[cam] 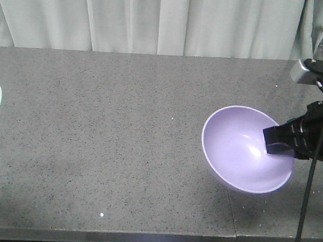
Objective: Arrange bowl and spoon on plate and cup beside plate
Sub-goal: 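Carry the bowl with the right gripper toward the robot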
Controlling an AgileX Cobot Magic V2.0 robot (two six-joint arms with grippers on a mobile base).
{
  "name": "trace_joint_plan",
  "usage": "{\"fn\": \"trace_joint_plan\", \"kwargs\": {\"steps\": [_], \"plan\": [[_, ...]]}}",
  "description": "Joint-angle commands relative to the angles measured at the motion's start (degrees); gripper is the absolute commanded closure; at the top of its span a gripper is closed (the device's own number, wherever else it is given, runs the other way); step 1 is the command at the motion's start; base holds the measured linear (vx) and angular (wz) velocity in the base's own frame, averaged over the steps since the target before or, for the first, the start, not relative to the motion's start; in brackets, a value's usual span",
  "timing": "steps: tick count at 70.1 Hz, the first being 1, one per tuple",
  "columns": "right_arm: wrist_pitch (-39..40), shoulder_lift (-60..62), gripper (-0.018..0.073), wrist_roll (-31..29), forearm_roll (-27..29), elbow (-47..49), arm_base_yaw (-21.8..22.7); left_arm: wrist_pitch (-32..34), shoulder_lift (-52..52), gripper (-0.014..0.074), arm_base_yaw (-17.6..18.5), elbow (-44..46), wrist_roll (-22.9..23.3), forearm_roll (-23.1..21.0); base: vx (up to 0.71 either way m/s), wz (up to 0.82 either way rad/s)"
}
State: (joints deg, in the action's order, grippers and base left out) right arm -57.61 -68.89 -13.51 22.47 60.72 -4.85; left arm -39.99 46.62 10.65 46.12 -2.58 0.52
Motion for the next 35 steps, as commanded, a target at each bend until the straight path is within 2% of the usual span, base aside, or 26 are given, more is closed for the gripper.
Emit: {"fn": "trace_joint_plan", "kwargs": {"steps": [1, 21, 35], "plan": [[4.1, 3.8, 0.0563, -0.1, 1.1, -1.3, 0.0, 3.7, -0.3, 0.0471, -0.3, 1.5, 0.1, -0.5, 0.00, 0.00], [5.8, 7.7, 0.0563, -0.1, 1.0, -4.0, 0.0, 3.7, -0.3, 0.0471, -0.3, 1.5, 0.1, -0.5, 0.00, 0.00], [2.8, 7.7, 0.0563, -0.1, 1.1, -4.0, 0.0, 3.7, -0.3, 0.0471, -0.3, 1.5, 0.1, -0.5, 0.00, 0.00]]}}
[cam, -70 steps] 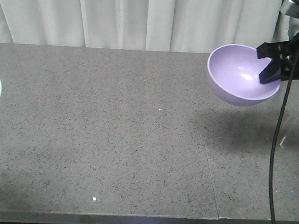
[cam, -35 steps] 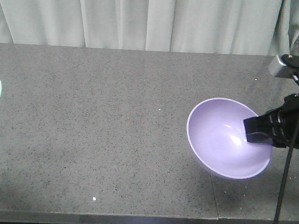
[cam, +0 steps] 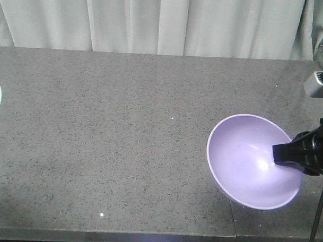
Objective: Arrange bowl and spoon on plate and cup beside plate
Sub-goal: 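Carry the bowl with the right gripper toward the robot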
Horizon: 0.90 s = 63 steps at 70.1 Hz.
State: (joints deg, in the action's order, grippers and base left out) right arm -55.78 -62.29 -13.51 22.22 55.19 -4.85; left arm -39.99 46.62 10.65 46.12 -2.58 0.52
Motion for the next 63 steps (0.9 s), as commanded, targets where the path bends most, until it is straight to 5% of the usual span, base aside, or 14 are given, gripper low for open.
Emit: {"fn": "trace_joint_plan", "kwargs": {"steps": [1, 63], "plan": [[0.9, 1.1, 0.0563, -0.1, 1.3, 1.6, 0.0, 3.7, -0.3, 0.0471, -0.3, 1.5, 0.1, -0.5, 0.00, 0.00], [0.5, 1.1, 0.0563, -0.1, 1.3, 1.6, 0.0, 3.7, -0.3, 0.0471, -0.3, 1.5, 0.1, -0.5, 0.00, 0.00]]}}
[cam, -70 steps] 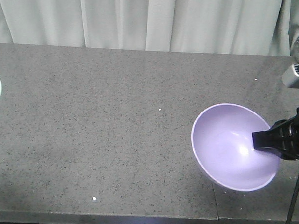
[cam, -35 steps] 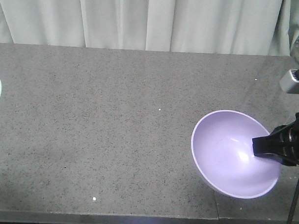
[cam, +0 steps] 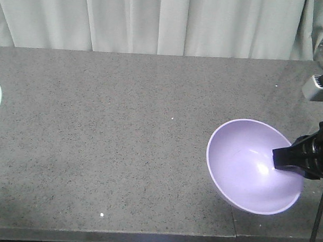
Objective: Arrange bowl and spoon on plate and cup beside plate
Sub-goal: 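Carry the bowl with the right gripper toward the robot, then turn the base toward the other counter holding spoon and bowl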
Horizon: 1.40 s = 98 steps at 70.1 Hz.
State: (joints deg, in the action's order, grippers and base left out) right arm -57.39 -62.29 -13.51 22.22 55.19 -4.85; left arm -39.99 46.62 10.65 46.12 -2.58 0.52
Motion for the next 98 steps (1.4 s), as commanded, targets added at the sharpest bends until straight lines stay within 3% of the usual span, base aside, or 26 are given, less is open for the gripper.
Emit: {"fn": "trace_joint_plan", "kwargs": {"steps": [1, 98], "plan": [[2.1, 1.1, 0.0563, -0.1, 1.3, 1.6, 0.0, 3.7, -0.3, 0.0471, -0.3, 1.5, 0.1, -0.5, 0.00, 0.00], [2.1, 1.1, 0.0563, -0.2, 1.3, 1.6, 0.0, 3.7, -0.3, 0.0471, -0.3, 1.5, 0.1, -0.5, -0.02, -0.06]]}}
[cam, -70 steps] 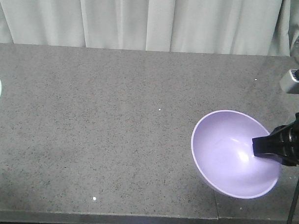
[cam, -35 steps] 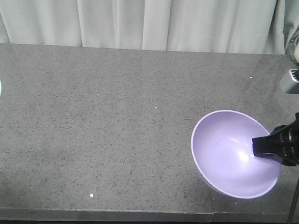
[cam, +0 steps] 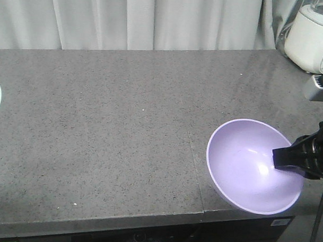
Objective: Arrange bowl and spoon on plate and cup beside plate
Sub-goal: 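Turn the base toward the other counter holding spoon and bowl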
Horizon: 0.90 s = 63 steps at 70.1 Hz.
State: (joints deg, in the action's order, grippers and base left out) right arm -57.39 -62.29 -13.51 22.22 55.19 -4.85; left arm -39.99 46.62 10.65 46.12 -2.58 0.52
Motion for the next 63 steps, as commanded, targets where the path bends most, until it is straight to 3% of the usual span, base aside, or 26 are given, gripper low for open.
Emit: {"fn": "trace_joint_plan", "kwargs": {"steps": [1, 63], "plan": [[2.1, 1.1, 0.0563, -0.2, 1.3, 1.6, 0.0, 3.7, -0.3, 0.0471, -0.3, 1.5, 0.1, -0.5, -0.05, -0.19], [2.1, 1.1, 0.0563, -0.2, 1.3, 1.6, 0.0, 3.7, -0.3, 0.0471, -0.3, 1.5, 0.1, -0.5, -0.04, -0.22]]}}
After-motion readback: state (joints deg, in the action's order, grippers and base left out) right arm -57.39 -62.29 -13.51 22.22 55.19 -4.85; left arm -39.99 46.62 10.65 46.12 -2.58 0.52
